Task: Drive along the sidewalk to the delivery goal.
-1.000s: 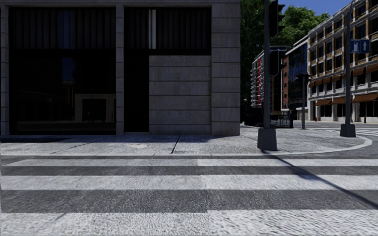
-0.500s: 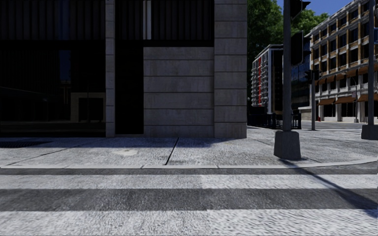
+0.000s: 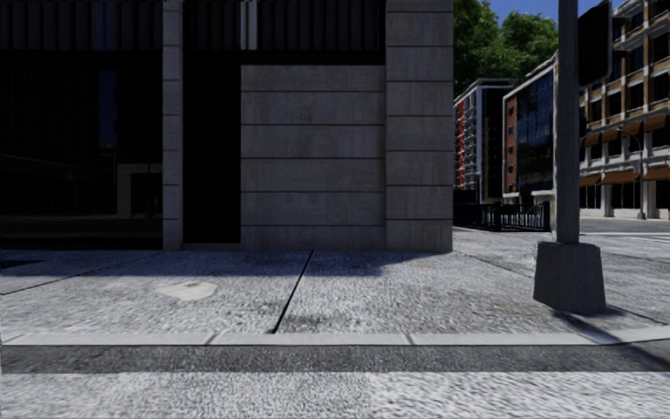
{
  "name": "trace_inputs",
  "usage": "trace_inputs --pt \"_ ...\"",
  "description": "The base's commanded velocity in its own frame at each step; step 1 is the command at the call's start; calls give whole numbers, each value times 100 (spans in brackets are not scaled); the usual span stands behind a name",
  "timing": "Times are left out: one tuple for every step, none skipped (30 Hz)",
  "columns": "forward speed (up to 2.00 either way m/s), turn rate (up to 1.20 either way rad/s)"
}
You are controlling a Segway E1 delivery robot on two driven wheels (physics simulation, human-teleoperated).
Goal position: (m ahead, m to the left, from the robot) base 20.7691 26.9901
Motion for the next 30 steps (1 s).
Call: trace_inputs --pt "200 0" --pt "200 0" --pt "200 0" --pt "200 13" --pt "200 13" --pt "200 30" --pt "200 35" --pt "200 35" --pt "200 36" --pt "200 36" --pt "200 38" --pt "200 38" --pt "200 45" --pt "200 51" --pt "200 55" --pt "200 55" --pt "200 59" --pt "200 63" --pt "200 63" --pt "200 65" --pt "200 66" --pt "200 67" --pt "200 67" --pt "200 72" --pt "200 85" --pt "200 94" --pt "200 94" --pt "200 96" --pt "200 97" --pt "200 97"
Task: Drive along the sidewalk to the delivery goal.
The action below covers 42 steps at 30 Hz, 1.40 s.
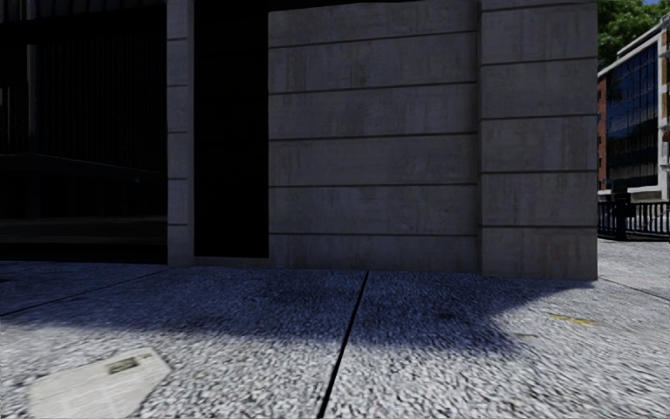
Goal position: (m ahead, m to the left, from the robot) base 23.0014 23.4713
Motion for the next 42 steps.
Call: trace_inputs --pt "200 100" --pt "200 120" --pt "200 120" --pt "200 120" --pt "200 120" --pt "200 120" --pt "200 120" --pt "200 120" --pt "200 120" --pt "200 120" --pt "200 120" --pt "200 120" --pt "200 120" --pt "200 120" --pt "200 120" --pt "200 120" --pt "200 120" --pt "200 120" --pt "200 120" --pt "200 120" --pt "200 120" --pt "200 120" --pt "200 120" --pt "200 120" --pt "200 120" --pt "200 120" --pt "200 120" --pt "200 120" --pt "200 120" --pt "200 120" --pt "200 120" --pt "200 120" --pt "200 120" --pt "200 120" --pt "200 120" --pt "200 120" --pt "200 120" --pt "200 120" --pt "200 120" --pt "200 120" --pt "200 120" --pt "200 120"
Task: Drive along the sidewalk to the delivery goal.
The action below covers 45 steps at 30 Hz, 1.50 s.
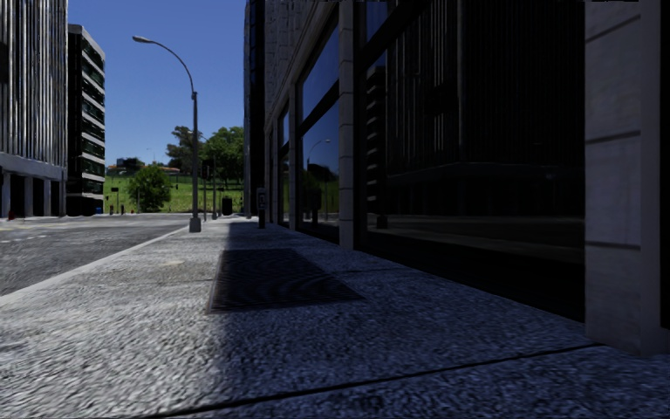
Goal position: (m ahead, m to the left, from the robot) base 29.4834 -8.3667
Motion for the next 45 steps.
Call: trace_inputs --pt "200 113" --pt "200 53" --pt "200 53" --pt "200 0" --pt "200 0" --pt "200 0" --pt "200 0" --pt "200 0" --pt "200 0" --pt "200 0" --pt "200 0" --pt "200 0" --pt "200 0" --pt "200 0" --pt "200 0" --pt "200 0" --pt "200 0" --pt "200 0" --pt "200 0" --pt "200 0" --pt "200 0" --pt "200 0" --pt "200 0" --pt "200 0" --pt "200 0" --pt "200 0" --pt "200 0" --pt "200 0" --pt "200 0" --pt "200 0" --pt "200 0" --pt "200 0" --pt "200 0" --pt "200 0" --pt "200 0" --pt "200 0" --pt "200 0" --pt "200 0" --pt "200 0" --pt "200 0" --pt "200 0" --pt "200 0" --pt "200 0" --pt "200 0" --pt "200 0"
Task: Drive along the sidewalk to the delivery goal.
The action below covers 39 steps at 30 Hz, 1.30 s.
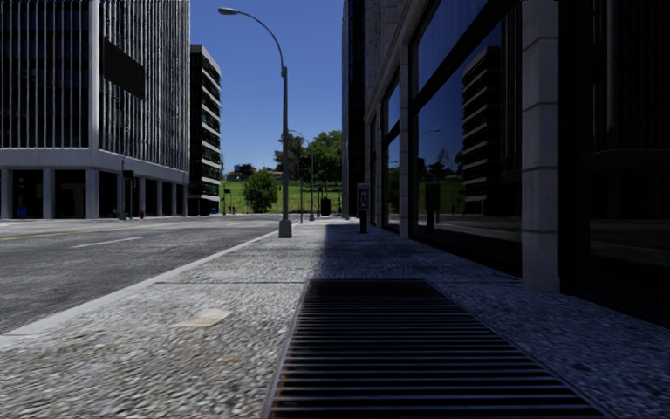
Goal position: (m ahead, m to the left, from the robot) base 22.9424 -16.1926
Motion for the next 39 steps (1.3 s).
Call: trace_inputs --pt "200 0" --pt "200 0" --pt "200 0" --pt "200 0" --pt "200 0" --pt "200 0" --pt "200 0" --pt "200 0" --pt "200 0" --pt "200 0" --pt "200 0" --pt "200 0" --pt "200 0" --pt "200 0" --pt "200 0" --pt "200 0" --pt "200 0" --pt "200 0" --pt "200 0" --pt "200 0" --pt "200 0" --pt "200 0" --pt "200 0" --pt "200 0" --pt "200 0" --pt "200 0" --pt "200 0" --pt "200 0" --pt "200 0" --pt "200 0" --pt "200 0" --pt "200 0" --pt "200 0" --pt "200 0" --pt "200 0" --pt "200 0" --pt "200 0" --pt "200 0" --pt "200 0"
